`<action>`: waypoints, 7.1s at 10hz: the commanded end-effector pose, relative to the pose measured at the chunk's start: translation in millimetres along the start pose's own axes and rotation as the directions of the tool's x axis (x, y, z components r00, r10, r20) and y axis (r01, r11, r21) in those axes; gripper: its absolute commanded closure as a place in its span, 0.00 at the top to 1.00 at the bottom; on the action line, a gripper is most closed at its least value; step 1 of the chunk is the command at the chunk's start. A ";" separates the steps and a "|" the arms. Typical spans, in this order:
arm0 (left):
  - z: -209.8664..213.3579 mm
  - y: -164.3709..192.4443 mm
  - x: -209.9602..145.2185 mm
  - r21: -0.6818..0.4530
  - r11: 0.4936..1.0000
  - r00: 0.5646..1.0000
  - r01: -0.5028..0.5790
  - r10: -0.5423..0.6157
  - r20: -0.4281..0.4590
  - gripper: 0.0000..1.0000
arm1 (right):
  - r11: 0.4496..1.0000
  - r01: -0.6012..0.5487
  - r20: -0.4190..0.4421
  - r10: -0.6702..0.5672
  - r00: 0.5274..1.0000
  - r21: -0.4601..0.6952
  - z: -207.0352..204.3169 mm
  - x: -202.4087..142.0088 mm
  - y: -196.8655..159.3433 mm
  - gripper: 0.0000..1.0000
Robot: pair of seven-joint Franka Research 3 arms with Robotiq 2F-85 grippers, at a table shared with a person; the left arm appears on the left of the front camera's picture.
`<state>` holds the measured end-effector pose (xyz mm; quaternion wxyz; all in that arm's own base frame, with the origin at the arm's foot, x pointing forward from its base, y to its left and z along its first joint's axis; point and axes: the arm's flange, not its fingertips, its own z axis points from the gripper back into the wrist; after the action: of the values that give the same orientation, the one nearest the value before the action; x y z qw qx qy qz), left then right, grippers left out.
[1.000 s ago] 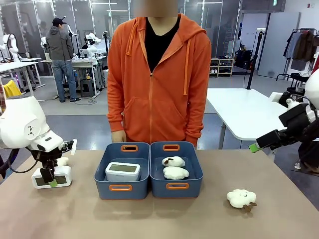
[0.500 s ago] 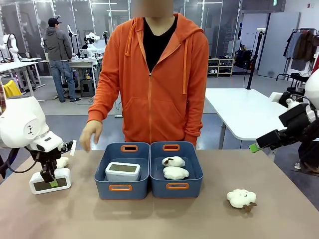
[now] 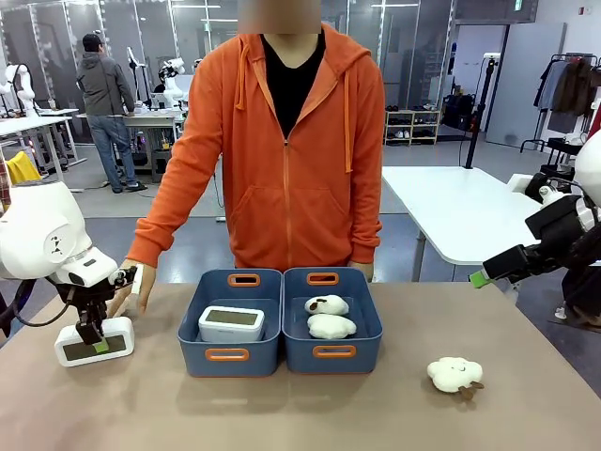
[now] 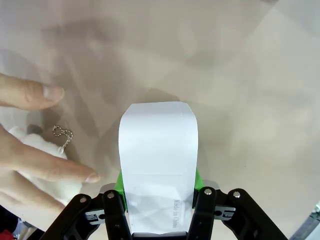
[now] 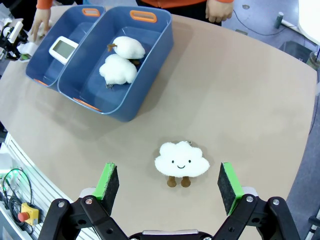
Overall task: Sort the digital clocks into the basket.
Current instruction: Pick up the Digital clock from the table and place it into the empty Plastic storage basket.
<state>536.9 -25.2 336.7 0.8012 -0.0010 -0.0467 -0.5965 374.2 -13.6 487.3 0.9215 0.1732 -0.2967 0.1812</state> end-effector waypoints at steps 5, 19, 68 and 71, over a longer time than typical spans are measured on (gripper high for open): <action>0.0 0.1 -0.3 0.000 1.000 1.000 0.003 -0.003 -0.002 0.00 | 1.000 -0.016 -0.005 0.016 1.000 0.000 0.6 -0.2 -0.1 1.00; 32.0 -3.1 0.7 0.044 0.997 0.998 0.057 -0.058 0.039 0.51 | 1.000 -0.016 -0.005 0.016 1.000 0.000 0.6 -0.2 -0.1 1.00; 220.6 -142.4 -87.7 -0.134 0.916 0.557 -0.378 0.340 0.758 1.00 | 1.000 -0.016 -0.005 0.016 1.000 0.000 0.6 -0.2 -0.1 1.00; 220.6 -142.4 -87.7 -0.134 0.916 0.557 -0.378 0.340 0.758 1.00 | 1.000 -0.016 -0.005 0.016 1.000 0.000 0.6 -0.2 -0.1 1.00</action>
<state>362.1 29.7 537.5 0.8060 -0.2417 -0.3995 -0.3637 374.3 -13.6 487.2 0.9214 0.1732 -0.2967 0.1815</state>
